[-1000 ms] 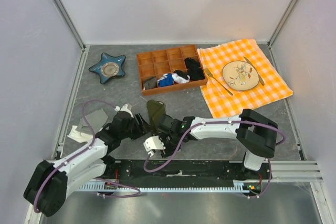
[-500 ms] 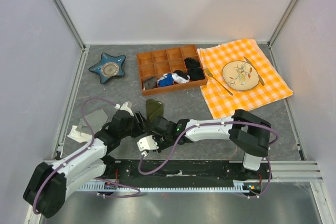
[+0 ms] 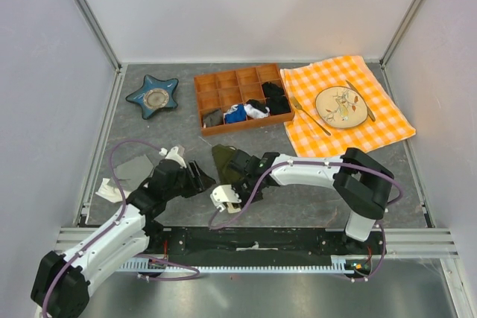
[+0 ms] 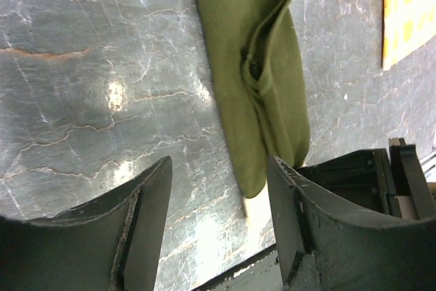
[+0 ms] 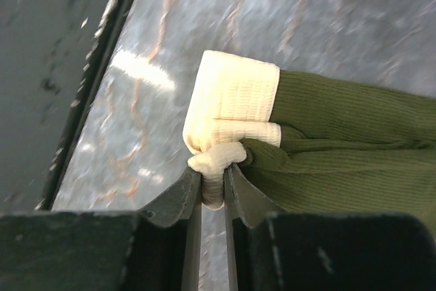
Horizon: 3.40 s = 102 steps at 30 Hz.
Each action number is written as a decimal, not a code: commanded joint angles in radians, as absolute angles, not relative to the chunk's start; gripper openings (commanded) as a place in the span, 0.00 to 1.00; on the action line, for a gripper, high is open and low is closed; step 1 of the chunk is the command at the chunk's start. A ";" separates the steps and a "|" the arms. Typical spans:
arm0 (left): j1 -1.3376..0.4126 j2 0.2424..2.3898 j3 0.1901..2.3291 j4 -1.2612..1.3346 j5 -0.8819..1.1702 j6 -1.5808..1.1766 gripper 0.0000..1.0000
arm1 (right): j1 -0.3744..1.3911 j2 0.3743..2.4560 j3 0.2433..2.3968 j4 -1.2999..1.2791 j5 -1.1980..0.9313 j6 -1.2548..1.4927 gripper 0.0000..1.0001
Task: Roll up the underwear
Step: Roll the underwear to the center of the board.
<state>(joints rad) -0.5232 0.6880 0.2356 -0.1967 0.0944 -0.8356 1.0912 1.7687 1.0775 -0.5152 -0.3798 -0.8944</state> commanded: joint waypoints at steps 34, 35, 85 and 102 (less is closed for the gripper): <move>-1.361 0.900 0.336 0.120 -0.276 -0.212 0.65 | 0.689 2.206 1.347 -1.315 -0.753 -1.186 0.16; -1.373 0.916 0.345 0.124 -0.287 -0.200 0.65 | 0.689 2.206 1.344 -1.307 -0.755 -1.180 0.16; -1.394 1.126 0.397 0.170 -0.249 -0.019 0.69 | 0.676 2.227 1.336 -1.269 -0.761 -1.144 0.18; -1.394 1.247 0.454 0.190 -0.219 0.043 0.69 | 0.678 2.229 1.336 -1.270 -0.761 -1.147 0.18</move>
<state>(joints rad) -1.3880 1.2346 0.4160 0.1364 -0.2287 -0.0113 0.6765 2.1952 1.3422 -1.4002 -0.7845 -1.1118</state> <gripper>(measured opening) 0.691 0.183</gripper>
